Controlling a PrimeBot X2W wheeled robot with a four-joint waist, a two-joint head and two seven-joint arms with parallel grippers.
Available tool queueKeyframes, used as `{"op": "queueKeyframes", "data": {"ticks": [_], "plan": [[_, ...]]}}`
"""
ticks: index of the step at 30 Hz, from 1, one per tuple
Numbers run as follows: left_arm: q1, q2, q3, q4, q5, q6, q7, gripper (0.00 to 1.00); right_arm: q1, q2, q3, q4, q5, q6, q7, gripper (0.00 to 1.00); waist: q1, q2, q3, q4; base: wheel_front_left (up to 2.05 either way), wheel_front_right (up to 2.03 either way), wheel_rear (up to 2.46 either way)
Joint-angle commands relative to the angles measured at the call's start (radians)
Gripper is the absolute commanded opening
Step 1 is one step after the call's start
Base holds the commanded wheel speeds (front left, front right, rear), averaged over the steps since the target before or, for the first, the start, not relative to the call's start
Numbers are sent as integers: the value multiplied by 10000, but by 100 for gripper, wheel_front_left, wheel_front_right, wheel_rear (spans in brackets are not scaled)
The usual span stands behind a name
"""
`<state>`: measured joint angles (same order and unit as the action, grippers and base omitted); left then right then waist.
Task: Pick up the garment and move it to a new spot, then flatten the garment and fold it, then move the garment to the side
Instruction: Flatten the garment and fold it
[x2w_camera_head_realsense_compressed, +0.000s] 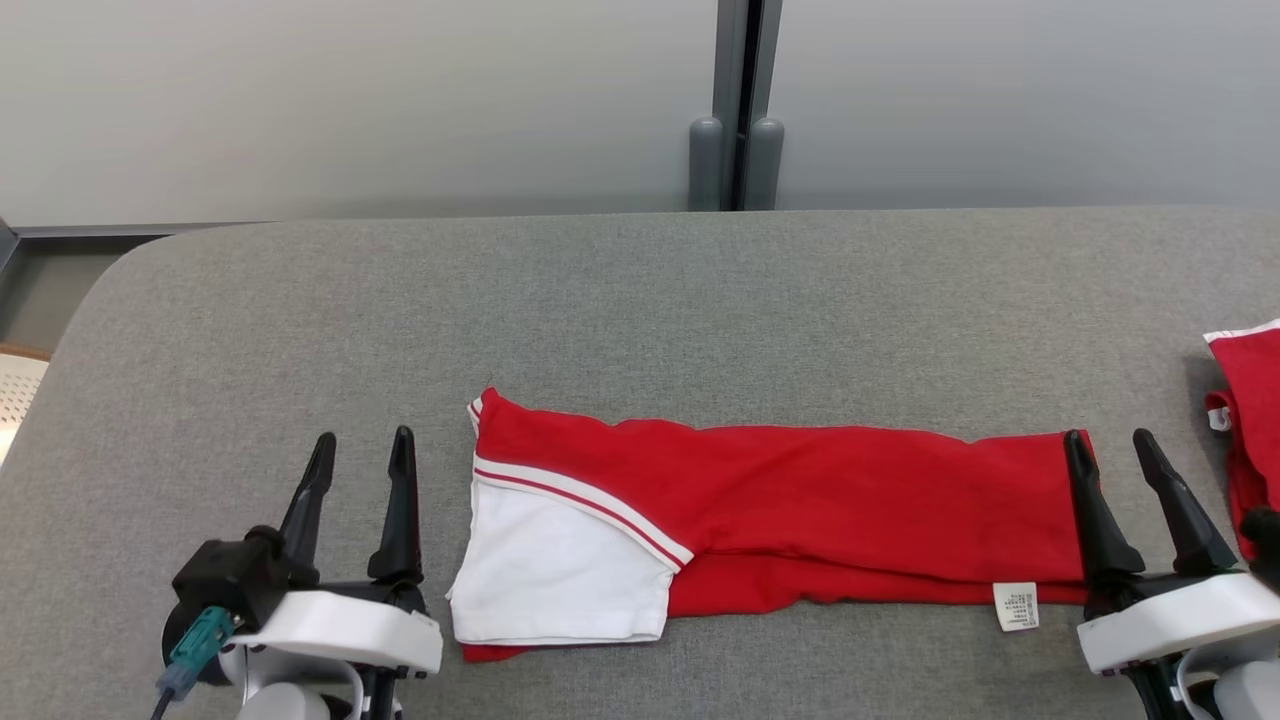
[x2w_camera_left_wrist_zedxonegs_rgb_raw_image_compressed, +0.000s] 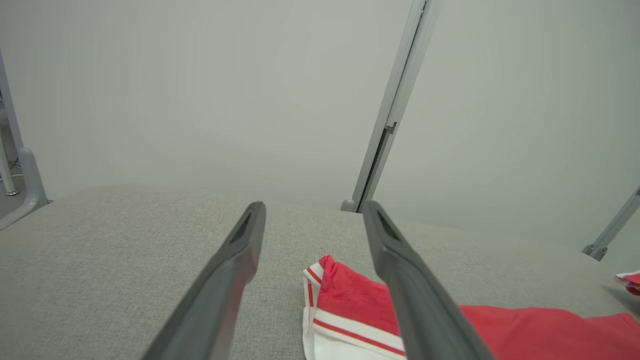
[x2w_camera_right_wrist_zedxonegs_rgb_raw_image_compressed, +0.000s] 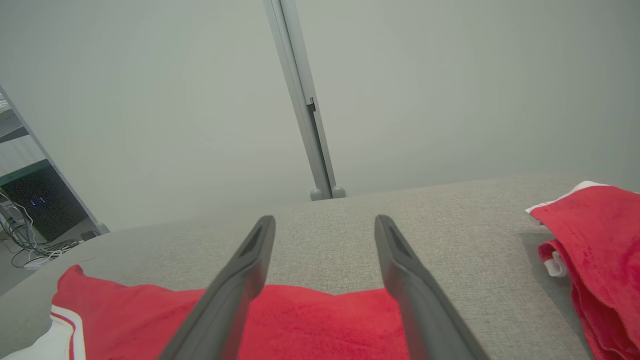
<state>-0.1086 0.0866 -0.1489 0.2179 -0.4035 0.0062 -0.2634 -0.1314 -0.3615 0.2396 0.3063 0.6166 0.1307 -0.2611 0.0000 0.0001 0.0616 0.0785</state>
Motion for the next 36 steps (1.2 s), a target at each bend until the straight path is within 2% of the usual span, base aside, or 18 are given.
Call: {"op": "queueKeyframes", "data": {"ticks": [1,7,11,17,25,36], "plan": [[112,-64,249,72,119,-81,-7,100,82,70,-68,38,-153,2,-54,100,0,-1,32,17,0,0,0],[233,-319,593,224,758,-546,-7,100,76,573,-583,257,-836,2,-54,100,0,-1,302,143,0,0,0],[10,-339,402,320,457,-600,-8,100,-11,850,-1185,598,-1242,2,-55,100,0,-1,422,218,0,0,0],[-156,-335,184,417,407,-651,-8,100,-290,1294,-2093,2029,-1690,2,-55,100,0,-1,542,353,0,0,0],[-257,-336,83,434,537,-647,-10,100,-948,1841,-3146,3829,-1502,2,-54,100,0,-1,745,506,0,0,0],[-281,-339,162,210,451,-567,-8,100,-1279,1998,-3230,4788,-795,2,-52,100,0,-1,907,619,0,0,0]]}}
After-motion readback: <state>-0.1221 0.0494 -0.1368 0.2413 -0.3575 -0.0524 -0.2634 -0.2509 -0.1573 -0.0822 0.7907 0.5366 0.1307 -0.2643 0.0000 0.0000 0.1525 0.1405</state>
